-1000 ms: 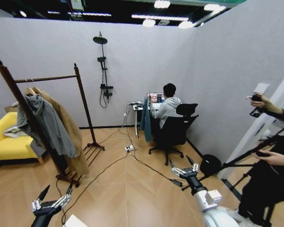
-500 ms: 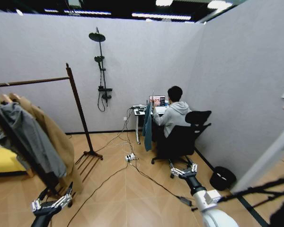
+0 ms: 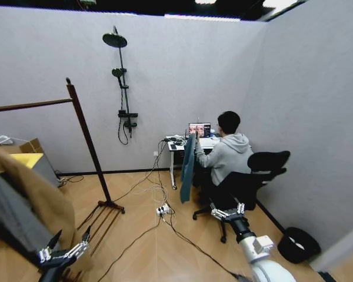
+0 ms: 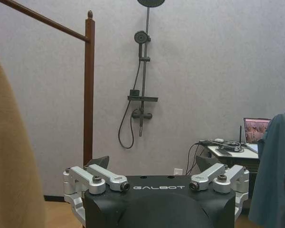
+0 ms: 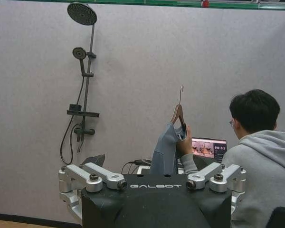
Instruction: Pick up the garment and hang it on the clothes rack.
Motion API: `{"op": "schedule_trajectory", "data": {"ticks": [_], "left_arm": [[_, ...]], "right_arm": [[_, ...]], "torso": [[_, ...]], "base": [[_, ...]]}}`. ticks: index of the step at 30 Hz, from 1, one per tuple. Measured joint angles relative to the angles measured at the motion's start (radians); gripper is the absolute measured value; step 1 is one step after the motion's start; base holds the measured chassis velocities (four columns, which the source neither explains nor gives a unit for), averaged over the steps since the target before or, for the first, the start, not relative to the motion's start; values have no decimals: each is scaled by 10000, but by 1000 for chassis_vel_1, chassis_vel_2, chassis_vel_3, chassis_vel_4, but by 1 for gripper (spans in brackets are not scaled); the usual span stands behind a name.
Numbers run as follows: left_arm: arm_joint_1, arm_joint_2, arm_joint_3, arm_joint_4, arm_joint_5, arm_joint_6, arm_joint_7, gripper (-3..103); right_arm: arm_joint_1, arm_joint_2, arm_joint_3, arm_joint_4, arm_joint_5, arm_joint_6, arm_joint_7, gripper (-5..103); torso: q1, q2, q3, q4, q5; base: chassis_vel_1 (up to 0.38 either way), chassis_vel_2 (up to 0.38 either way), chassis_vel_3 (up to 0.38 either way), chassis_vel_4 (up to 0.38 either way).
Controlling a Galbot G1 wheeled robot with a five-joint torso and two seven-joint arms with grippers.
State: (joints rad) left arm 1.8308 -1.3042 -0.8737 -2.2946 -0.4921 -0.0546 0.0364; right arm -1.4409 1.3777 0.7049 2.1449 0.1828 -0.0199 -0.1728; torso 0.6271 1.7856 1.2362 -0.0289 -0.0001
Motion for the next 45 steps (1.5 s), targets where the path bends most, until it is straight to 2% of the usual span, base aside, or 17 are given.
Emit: {"op": "schedule_trajectory", "data": {"ticks": [18,24,25,26,29,30,33,35,43,44,45], "left_arm": [[0,0,0,0,0,0,0,100],[0,0,0,0,0,0,0,100],[0,0,-1,0,0,0,-1,100],[-4,1,0,0,0,0,-1,100],[-3,1,0,0,0,0,0,100],[-3,1,0,0,0,0,0,100],[-2,0,0,0,0,0,-1,100],[2,1,0,0,0,0,-1,100],[2,0,0,1,0,0,0,100],[0,0,0,0,0,0,0,100],[1,0,0,0,0,0,0,100]], "right_arm": [[161,14,-42,-75,-122,-111,67,100],[519,-42,-76,-80,-127,-430,692,100],[668,-87,-76,-21,-122,-584,872,100],[826,-136,-61,87,-99,-761,1026,100],[1015,-196,-31,196,-27,-991,1153,100],[1336,-294,-3,285,103,-1298,1349,100],[1832,-482,37,279,308,-1632,1582,100],[2823,-895,84,-140,751,-2031,1877,100],[4660,-1735,-33,-1870,1671,-2702,2572,100],[4939,-1842,-76,-2219,1815,-2753,2715,103],[5105,-1920,-97,-2441,1894,-2771,2742,100]], "torso": [[-1,1,-1,-1,0],[-1,1,-1,-2,0],[11,-5,4,4,8],[20,-8,6,-3,3],[19,-7,5,-6,-6],[13,-6,3,3,3],[13,-6,4,1,2],[-7,1,-1,1,7],[-13,6,-3,0,2],[-8,3,-1,1,3],[-2,0,1,3,4]], "base": [[-361,356,358,-355],[-317,342,354,-336],[-290,256,281,-332],[-245,256,105,-213],[-219,226,105,-213],[-77,158,85,-90],[-31,38,52,-33],[12,-8,-6,25],[37,-51,-45,41],[0,0,0,0],[0,0,0,0]]}}
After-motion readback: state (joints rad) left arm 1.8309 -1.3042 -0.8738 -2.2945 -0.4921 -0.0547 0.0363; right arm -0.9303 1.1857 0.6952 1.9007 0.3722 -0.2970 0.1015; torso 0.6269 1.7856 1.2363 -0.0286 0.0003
